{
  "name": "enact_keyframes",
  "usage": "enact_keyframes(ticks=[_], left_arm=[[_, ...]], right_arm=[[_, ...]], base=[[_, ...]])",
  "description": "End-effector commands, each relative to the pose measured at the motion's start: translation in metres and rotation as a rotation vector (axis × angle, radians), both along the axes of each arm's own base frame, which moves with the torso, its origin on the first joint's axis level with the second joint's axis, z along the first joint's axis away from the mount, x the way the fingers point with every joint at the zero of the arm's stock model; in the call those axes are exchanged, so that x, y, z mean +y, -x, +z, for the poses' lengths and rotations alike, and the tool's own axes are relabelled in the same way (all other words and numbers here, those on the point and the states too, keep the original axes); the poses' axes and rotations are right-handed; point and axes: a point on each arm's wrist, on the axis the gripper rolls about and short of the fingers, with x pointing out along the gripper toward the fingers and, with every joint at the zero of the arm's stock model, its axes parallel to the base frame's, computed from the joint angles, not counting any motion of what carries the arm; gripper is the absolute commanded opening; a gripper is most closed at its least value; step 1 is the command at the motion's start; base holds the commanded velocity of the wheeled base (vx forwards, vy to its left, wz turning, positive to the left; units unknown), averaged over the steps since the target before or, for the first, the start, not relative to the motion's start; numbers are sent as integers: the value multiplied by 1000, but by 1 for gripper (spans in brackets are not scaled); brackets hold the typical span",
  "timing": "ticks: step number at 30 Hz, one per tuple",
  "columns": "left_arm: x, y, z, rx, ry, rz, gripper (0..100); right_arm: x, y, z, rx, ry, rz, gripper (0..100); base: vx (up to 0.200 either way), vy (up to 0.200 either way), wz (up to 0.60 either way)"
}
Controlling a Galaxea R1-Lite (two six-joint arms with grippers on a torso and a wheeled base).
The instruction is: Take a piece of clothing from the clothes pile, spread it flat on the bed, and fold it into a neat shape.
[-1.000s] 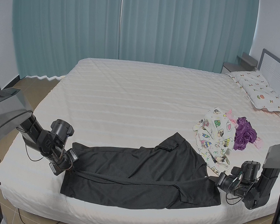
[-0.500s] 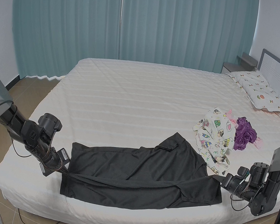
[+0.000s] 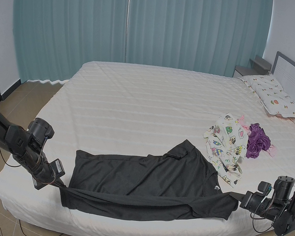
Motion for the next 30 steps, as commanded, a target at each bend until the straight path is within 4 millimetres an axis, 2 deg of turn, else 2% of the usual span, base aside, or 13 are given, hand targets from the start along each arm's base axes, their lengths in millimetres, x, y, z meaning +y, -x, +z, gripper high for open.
enact_keyframes(ticks=[1,9,14,17,30], left_arm=[[2,18,11,-16,-6,-21,0],[4,36,22,18,-23,-63,0],[4,43,15,56,-34,-91,0],[5,47,10,80,-47,-112,0],[4,61,-4,193,-77,-200,0]], right_arm=[[-2,12,12,-38,0,-4,0],[-5,13,12,-29,2,-17,0],[-6,25,15,35,51,8,0],[-5,31,10,93,89,35,0],[-10,41,0,198,152,58,0]], base=[[0,0,0],[0,0,0],[0,0,0],[0,0,0],[0,0,0]])
